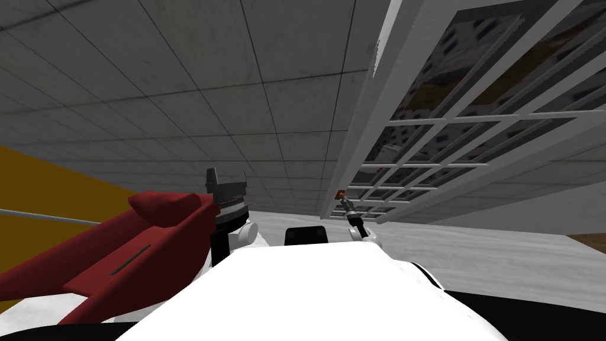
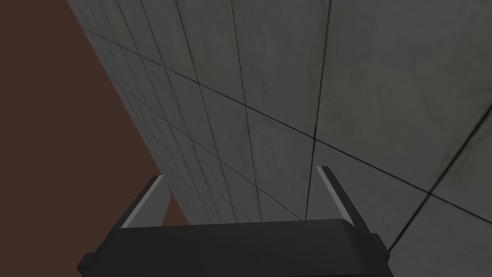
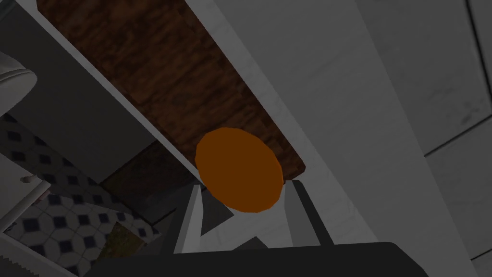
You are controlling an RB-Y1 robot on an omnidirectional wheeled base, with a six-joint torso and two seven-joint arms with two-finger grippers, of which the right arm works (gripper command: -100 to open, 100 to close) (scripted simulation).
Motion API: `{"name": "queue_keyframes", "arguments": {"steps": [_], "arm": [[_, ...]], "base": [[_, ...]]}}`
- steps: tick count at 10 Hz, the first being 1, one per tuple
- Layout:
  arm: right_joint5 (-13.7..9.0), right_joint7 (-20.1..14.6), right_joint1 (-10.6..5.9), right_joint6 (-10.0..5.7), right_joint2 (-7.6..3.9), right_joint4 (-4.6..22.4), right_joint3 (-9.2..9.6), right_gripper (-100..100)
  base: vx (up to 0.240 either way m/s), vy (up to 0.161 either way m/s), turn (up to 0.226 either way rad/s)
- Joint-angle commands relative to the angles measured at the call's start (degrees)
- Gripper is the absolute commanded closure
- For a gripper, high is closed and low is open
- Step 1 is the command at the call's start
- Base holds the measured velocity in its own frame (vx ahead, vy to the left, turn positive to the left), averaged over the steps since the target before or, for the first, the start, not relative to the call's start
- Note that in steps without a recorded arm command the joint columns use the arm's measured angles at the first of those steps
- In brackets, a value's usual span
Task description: Pull the door open
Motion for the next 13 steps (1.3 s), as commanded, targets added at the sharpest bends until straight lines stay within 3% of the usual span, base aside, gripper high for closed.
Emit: {"name": "queue_keyframes", "arguments": {"steps": [1,4,5,13], "arm": [[-0.1,-1.96,0.05,0.02,0.52,0.05,0.52,100],[-1.19,-6.08,0.07,0.18,0.52,-0.01,0.58,100],[-0.62,-3.46,1.09,-0.51,-0.14,-0.02,-0.05,-100],[2.16,7.96,4.91,-4.47,-2.07,-0.12,-1.73,-100]], "base": [[-0.035,-0.021,0.027],[-0.039,-0.016,0.067],[-0.016,0.019,-0.032],[0.001,0.047,-0.048]]}}
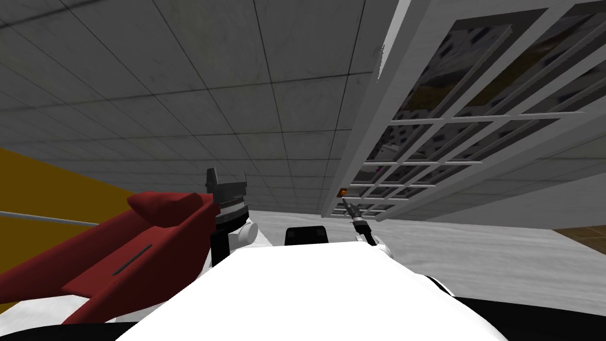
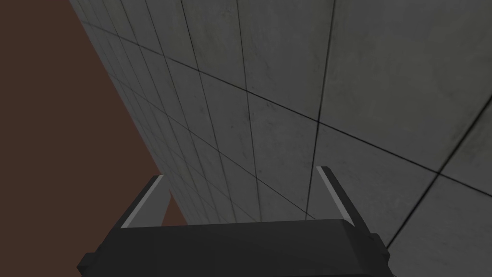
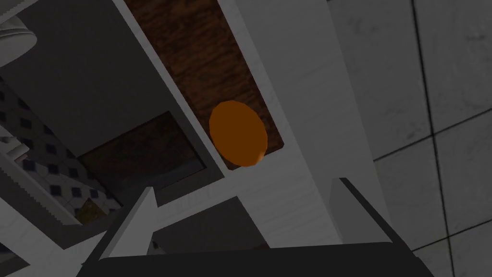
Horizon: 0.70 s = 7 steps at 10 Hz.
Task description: Pull the door open
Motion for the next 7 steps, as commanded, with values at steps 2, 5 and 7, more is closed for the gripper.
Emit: {"name": "queue_keyframes", "arguments": {"steps": [2,5,7], "arm": [[0.71,3.79,1.19,-1.01,-0.54,-0.31,-0.42,-100],[1.64,8.3,2.47,-2.31,-1.18,-0.33,-0.98,-100],[2.09,10.31,3.08,-2.93,-1.49,-0.34,-1.25,-100]], "base": [[-0.001,0.044,-0.04],[-0.002,0.028,-0.03],[-0.004,0.033,-0.04]]}}
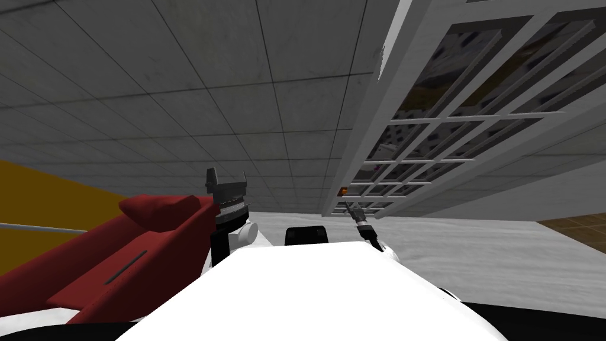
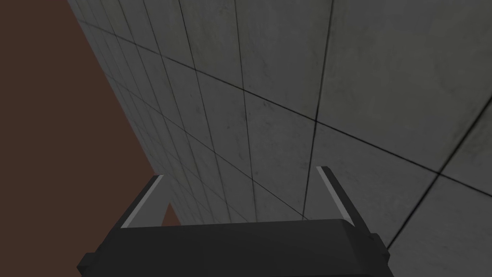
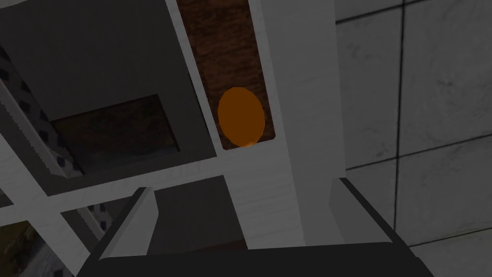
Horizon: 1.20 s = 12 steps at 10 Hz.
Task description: Pull the door open
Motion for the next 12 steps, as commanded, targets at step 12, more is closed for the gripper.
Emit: {"name": "queue_keyframes", "arguments": {"steps": [12], "arm": [[1.65,8.7,0.93,-2.34,-1.27,1.69,-1.71,-100]], "base": [[0.056,0.019,-0.009]]}}
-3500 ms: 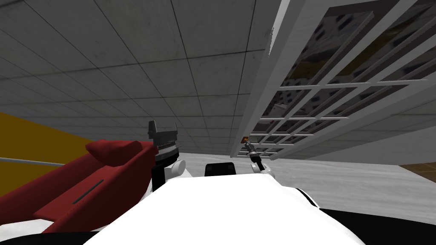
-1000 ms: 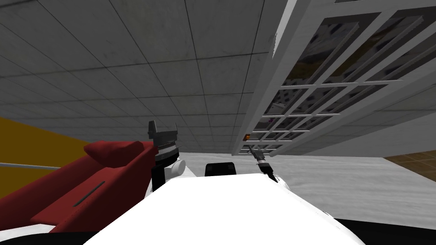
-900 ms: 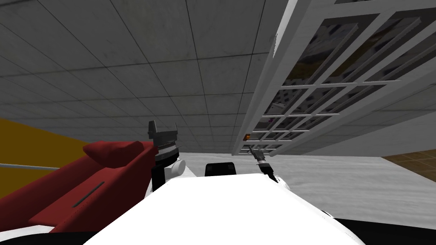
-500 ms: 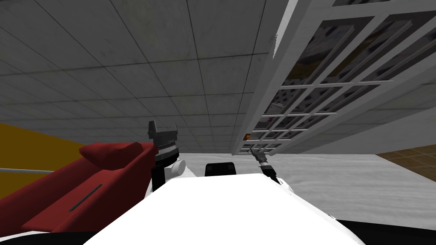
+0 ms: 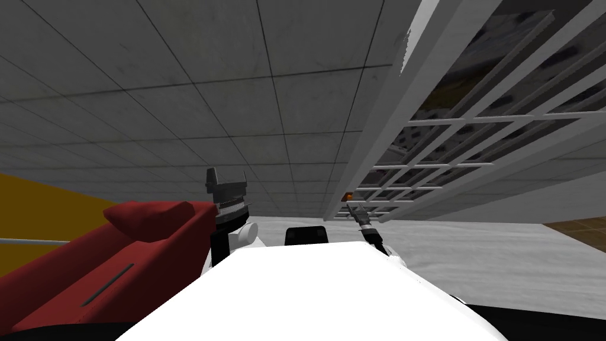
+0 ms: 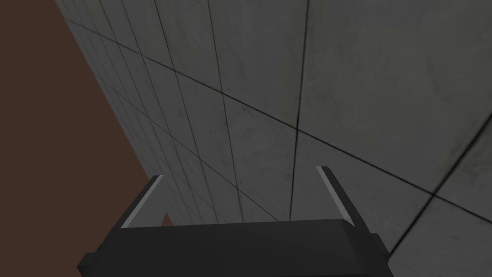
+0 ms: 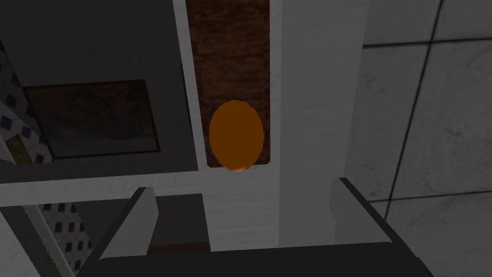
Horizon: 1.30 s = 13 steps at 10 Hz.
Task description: Pull the door open
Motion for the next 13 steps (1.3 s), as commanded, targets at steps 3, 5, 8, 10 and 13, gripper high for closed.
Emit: {"name": "queue_keyframes", "arguments": {"steps": [3,5,8,10,13], "arm": [[-0.28,0.5,-1.3,1.13,0.21,0.53,-0.39,-100],[-0.26,0.42,-1.37,0.57,0.06,1.03,-0.35,100],[-0.26,0.42,-1.37,0.57,0.06,1.03,-0.35,100],[-0.26,0.42,-1.37,0.57,0.06,1.03,-0.35,100],[-1.37,-3.63,-1.67,0.91,0.27,0.95,0.42,100]], "base": [[0.199,-0.05,0.041],[0.022,-0.002,-0.005],[-0.015,0.006,0.01],[0.0,0.0,0.0],[-0.05,-0.013,0.043]]}}
